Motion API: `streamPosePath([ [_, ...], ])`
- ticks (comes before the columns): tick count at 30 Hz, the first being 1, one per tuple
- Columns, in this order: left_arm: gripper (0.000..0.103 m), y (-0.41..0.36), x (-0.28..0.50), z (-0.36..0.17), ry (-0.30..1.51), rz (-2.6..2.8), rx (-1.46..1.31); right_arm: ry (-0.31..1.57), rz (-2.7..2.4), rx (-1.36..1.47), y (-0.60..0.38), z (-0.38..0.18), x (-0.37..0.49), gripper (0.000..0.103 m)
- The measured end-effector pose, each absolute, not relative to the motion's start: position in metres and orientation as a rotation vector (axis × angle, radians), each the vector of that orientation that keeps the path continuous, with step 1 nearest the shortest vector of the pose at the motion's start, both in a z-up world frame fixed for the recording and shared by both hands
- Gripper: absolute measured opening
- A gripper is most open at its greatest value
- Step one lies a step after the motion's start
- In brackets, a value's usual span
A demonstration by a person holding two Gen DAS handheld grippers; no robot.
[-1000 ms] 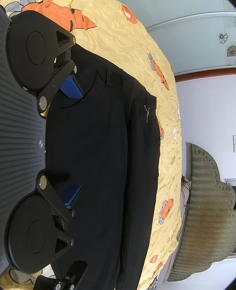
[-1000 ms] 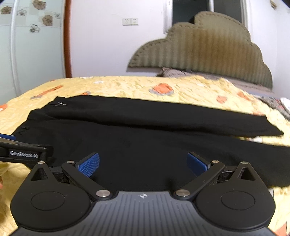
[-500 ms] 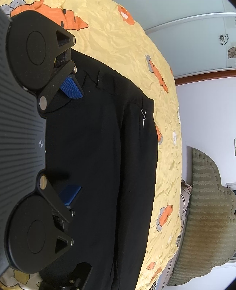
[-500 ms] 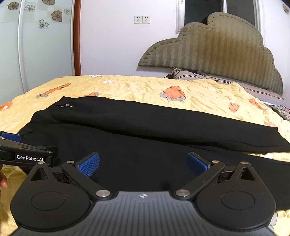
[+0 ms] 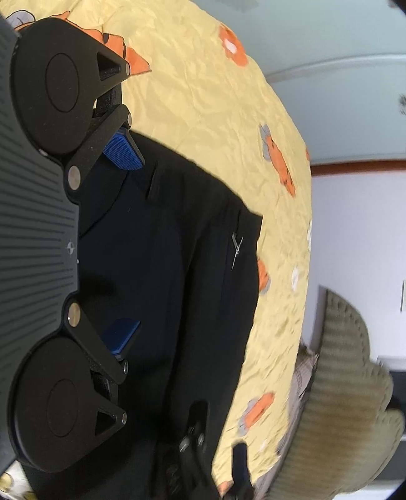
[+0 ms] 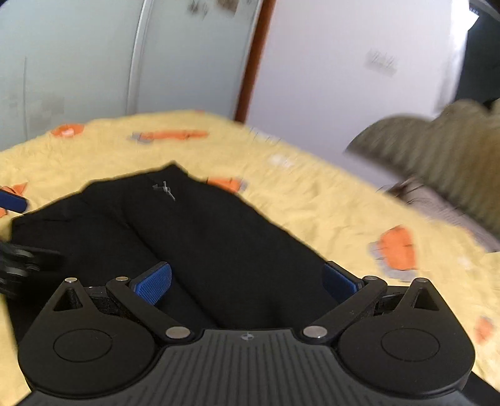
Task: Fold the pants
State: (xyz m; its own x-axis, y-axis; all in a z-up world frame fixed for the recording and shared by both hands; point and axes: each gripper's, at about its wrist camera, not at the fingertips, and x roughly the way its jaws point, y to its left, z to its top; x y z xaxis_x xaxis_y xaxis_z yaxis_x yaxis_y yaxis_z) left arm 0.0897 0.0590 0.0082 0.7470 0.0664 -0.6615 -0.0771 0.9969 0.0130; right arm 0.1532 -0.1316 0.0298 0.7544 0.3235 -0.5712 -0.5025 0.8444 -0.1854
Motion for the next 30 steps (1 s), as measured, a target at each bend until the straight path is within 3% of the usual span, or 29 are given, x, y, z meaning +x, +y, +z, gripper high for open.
streamPosePath([
  [8,0.102,0.097,0.128,0.023,0.754,0.118,-0.075,0.777,0.555,-0.302,-0.121,-0.001,0.293,0.101],
  [10,0.102,0.103,0.14,0.027,0.749,0.138,-0.066,0.831,0.574,-0.295,-0.12,-0.009,0.319,0.086],
  [11,0.102,0.105,0.146,0.029,0.756,0.141,-0.07,0.852,0.601,-0.288,-0.12,-0.012,0.329,0.073],
  [13,0.102,0.112,0.162,0.031,0.768,0.138,-0.099,0.886,0.669,-0.234,-0.124,-0.017,0.344,0.061],
  [18,0.102,0.118,0.207,0.037,0.787,0.09,-0.189,0.83,0.732,-0.298,-0.125,-0.011,0.335,0.011],
  [30,0.1,0.137,0.318,0.004,0.972,-0.073,-0.646,0.367,0.69,-0.82,-0.081,0.003,0.172,0.006],
])
